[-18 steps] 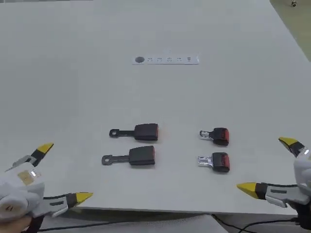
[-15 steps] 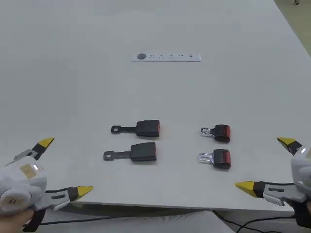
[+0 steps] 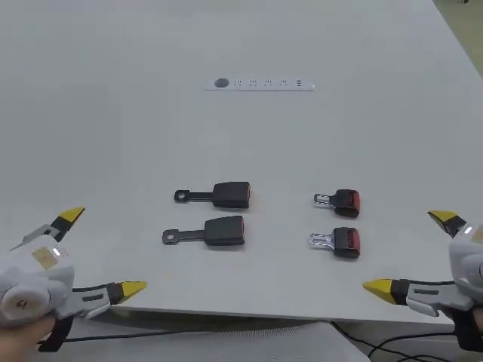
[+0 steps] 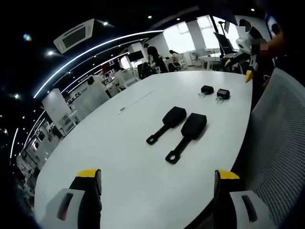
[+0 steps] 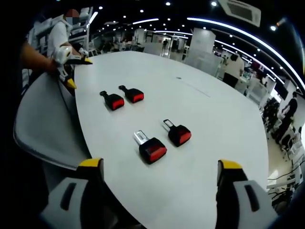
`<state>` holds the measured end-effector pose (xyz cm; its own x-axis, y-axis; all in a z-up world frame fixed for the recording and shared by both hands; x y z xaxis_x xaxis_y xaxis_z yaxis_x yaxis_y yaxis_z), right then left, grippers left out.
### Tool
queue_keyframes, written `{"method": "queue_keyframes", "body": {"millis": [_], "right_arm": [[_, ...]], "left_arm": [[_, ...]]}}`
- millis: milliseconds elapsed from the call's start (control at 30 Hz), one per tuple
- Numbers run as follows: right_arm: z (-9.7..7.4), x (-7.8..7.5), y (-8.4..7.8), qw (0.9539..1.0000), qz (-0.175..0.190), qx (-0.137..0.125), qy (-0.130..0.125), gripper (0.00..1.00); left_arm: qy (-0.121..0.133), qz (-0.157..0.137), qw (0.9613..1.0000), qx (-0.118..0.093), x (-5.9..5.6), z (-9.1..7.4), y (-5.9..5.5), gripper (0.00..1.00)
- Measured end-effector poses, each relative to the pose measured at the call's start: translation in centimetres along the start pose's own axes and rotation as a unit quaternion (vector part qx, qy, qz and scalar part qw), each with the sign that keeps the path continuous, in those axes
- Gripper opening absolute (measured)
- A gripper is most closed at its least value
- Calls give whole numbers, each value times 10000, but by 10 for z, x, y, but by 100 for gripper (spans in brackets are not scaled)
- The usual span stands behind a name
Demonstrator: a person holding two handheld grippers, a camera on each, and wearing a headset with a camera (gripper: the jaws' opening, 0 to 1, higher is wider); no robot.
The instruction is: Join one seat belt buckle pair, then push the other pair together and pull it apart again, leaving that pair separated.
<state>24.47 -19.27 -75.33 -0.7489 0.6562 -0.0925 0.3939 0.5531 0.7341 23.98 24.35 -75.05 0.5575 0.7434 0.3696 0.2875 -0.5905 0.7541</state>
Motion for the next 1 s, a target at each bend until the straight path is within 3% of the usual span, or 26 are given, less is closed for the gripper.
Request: {"method": "queue_keyframes", "body": {"millis": [433, 633, 1000], "right_arm": [[1, -5, -2, 10000, 74, -15, -55, 100], [-2, -5, 5, 9993, 253, -280, -22, 100], [-2, -11, 12, 9992, 147, -339, -150, 100]], "left_arm": [[-19, 6, 10000, 37, -2, -1, 1, 100], [-37, 1, 10000, 58, -3, -1, 0, 100], [-26, -1, 10000, 75, -1, 0, -3, 100]]}}
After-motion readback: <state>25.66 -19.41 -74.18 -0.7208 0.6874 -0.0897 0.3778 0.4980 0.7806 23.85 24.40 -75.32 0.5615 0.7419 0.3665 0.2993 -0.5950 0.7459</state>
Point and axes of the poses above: the centre of the closed fingertips' face, and the gripper's own axes: z roughly forward along the fingers, x roughly to its left, y roughly out of its top, the point moved 2 cm from there along -z, roughly backward along the fingers, and after that the axes turned 5 degrees about y, right-handed, at the moved point
